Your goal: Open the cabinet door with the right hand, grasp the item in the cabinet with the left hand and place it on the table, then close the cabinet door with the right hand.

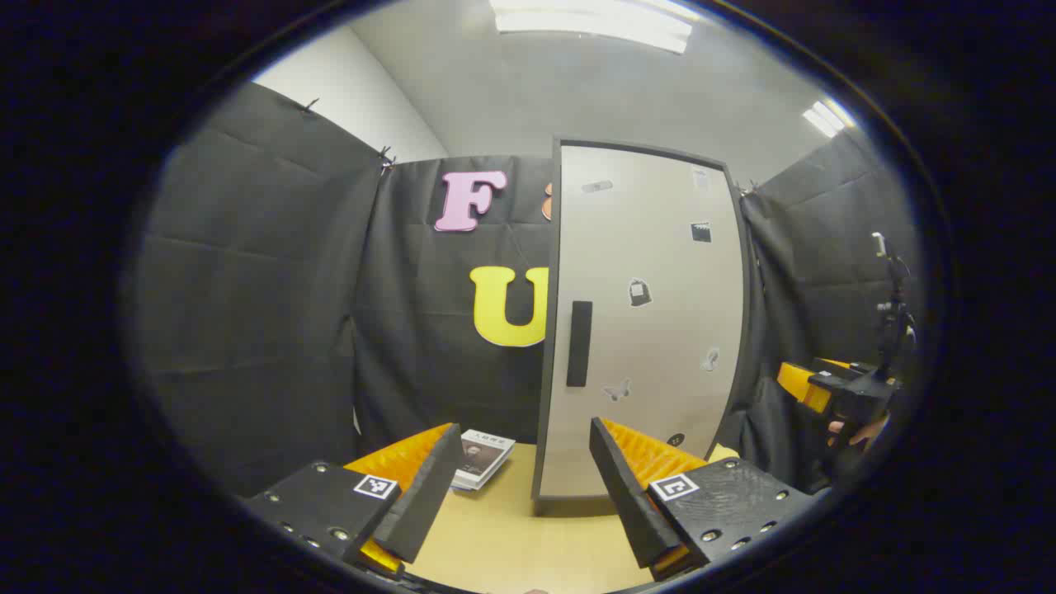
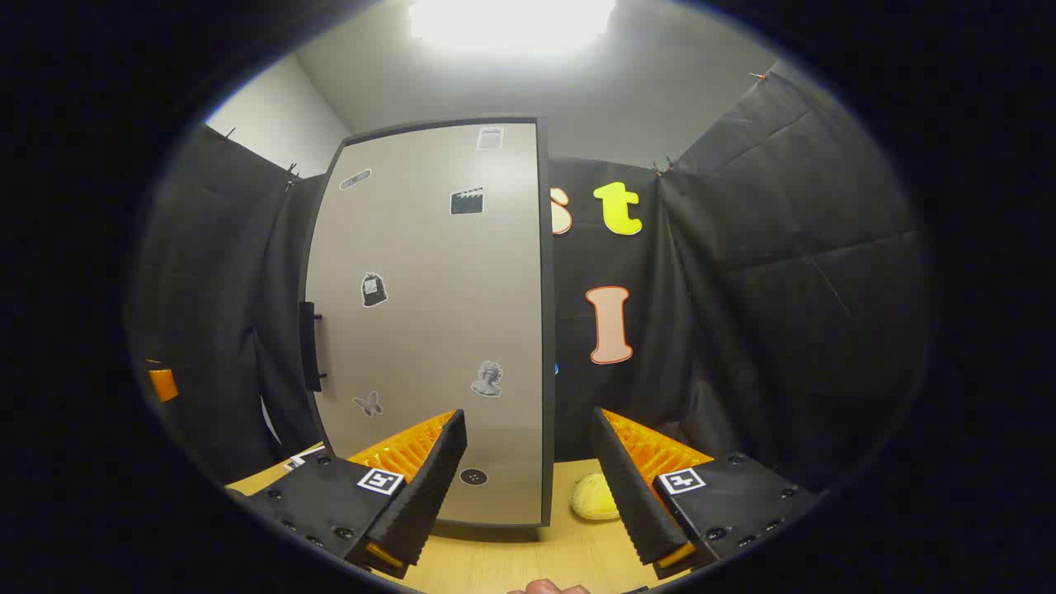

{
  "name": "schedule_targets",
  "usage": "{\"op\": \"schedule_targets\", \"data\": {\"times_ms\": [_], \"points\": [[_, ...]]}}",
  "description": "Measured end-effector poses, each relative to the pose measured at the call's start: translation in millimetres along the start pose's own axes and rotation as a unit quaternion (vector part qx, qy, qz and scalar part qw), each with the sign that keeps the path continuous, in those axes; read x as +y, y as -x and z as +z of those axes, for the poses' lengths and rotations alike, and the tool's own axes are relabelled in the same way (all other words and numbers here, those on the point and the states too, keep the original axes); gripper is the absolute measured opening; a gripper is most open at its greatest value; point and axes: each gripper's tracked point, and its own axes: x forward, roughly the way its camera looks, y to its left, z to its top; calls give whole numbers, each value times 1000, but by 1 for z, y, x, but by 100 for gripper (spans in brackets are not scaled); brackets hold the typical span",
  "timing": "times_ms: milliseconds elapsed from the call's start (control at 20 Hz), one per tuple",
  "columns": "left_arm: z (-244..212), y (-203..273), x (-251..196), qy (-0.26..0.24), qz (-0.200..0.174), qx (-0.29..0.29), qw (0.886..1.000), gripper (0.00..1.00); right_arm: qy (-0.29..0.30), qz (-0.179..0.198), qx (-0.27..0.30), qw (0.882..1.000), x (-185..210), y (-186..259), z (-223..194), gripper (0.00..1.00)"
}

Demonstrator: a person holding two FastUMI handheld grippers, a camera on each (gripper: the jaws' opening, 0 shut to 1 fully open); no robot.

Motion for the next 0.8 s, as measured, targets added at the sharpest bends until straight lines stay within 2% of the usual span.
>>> {"op": "schedule_targets", "data": {"times_ms": [150, 200, 250, 350, 500, 550, 700, 750, 800], "points": [[-4, 13, -9, 9, 26, 7, 1000, 95, 16, 15, 13, 1000, -26, 0, -10, 93], [-6, 18, -13, 9, 35, 10, 999, 99, 19, 22, 16, 999, -34, -1, -13, 96], [-7, 24, -14, 3, 45, 12, 999, 92, 21, 32, 18, 999, -39, -3, -15, 96], [-11, 37, -11, -9, 73, 11, 997, 91, 26, 50, 19, 998, -49, -6, -17, 96], [-19, 43, -16, 4, 88, 16, 996, 92, 23, 67, 15, 997, -59, -8, -16, 93], [-17, 39, -19, 11, 83, 14, 996, 95, 21, 68, 15, 997, -61, -7, -16, 93], [-13, 21, -16, 16, 80, 4, 997, 95, 21, 44, -1, 999, -72, -6, -13, 96], [-10, 16, -13, 15, 79, 2, 997, 92, 23, 37, 4, 999, -72, -8, -18, 96], [-9, 10, -11, 13, 76, 0, 997, 92, 25, 32, 13, 999, -69, -10, -22, 96]]}}
